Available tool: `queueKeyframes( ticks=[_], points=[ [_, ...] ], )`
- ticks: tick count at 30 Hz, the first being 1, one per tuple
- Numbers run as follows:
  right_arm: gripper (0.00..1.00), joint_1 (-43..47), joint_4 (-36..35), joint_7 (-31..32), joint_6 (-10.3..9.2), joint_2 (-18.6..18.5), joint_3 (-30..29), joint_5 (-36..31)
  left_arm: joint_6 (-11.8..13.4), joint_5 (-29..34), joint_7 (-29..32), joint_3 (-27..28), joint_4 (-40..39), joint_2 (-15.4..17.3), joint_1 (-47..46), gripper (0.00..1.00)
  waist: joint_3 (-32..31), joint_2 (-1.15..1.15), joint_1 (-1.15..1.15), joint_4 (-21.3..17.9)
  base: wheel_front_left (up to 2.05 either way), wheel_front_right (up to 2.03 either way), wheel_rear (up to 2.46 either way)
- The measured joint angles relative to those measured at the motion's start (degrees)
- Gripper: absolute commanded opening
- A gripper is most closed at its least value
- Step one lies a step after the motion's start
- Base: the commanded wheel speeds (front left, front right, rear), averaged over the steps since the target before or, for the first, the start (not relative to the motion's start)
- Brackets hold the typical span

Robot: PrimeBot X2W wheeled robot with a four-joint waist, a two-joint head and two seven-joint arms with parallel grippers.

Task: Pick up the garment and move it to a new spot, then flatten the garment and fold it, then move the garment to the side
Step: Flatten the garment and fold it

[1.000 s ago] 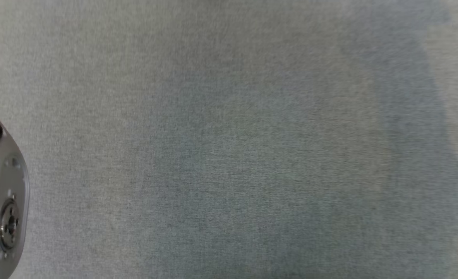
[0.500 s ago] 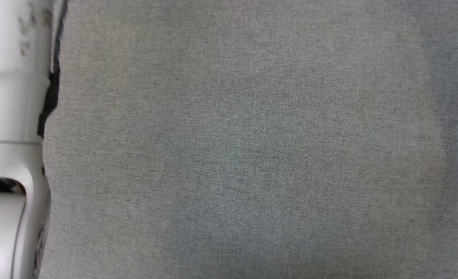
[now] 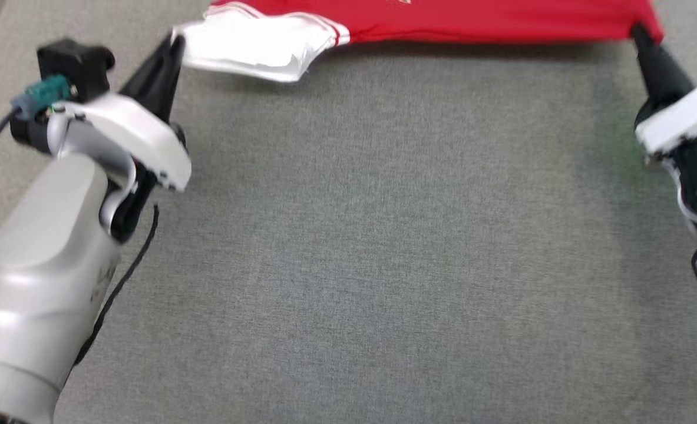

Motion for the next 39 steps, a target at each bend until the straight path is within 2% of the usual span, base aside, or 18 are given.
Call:
queueKeyframes(
  ticks=[7, 17, 25, 29, 34, 39],
  points=[
    [0.0, 5.59, -1.83, 1.55, 0.01, -2.43, 10.7, -4.0, -0.02, -2.91, 1.41, -8.27, -2.19, 5.88, 7.08, 0.0, -6.92, 0.0, 0.0, -0.53, 0.0, 0.0, 0.0],
    [0.0, 10.1, -0.81, 3.52, 0.02, -5.27, 17.59, -2.93, -0.03, -3.5, 2.79, -18.12, -6.09, 10.29, 13.11, 0.0, -15.05, 0.0, 0.0, -0.92, 0.0, 0.0, 0.0],
    [0.0, 14.92, -2.6, 9.99, 0.02, -9.77, 22.27, 2.03, -0.03, -9.55, 9.23, -27.35, -15.89, 16.07, 16.61, 0.0, -18.98, 0.0, 0.0, -0.45, 0.0, 0.0, 0.0],
    [0.0, 17.42, -5.1, 13.81, 0.02, -11.85, 24.2, 4.89, -0.03, -17.63, 12.63, -29.81, -22.97, 19.79, 18.84, 0.0, -20.8, 0.0, 0.0, -0.46, 0.0, 0.0, 0.0],
    [0.0, 20.29, -6.31, 20.0, 0.02, -13.51, 25.02, 10.17, -0.03, -21.07, 15.19, -33.07, -29.58, 26.31, 19.34, 0.0, -22.75, 0.0, 0.0, -1.12, 0.0, 0.0, 0.0],
    [0.0, 21.93, -7.61, 23.52, 0.02, -15.17, 25.39, 12.95, -0.03, -24.2, 17.33, -34.95, -35.22, 29.74, 20.84, 0.0, -24.04, 0.0, 0.0, -2.05, 0.0, 0.0, 0.0]
  ],
)
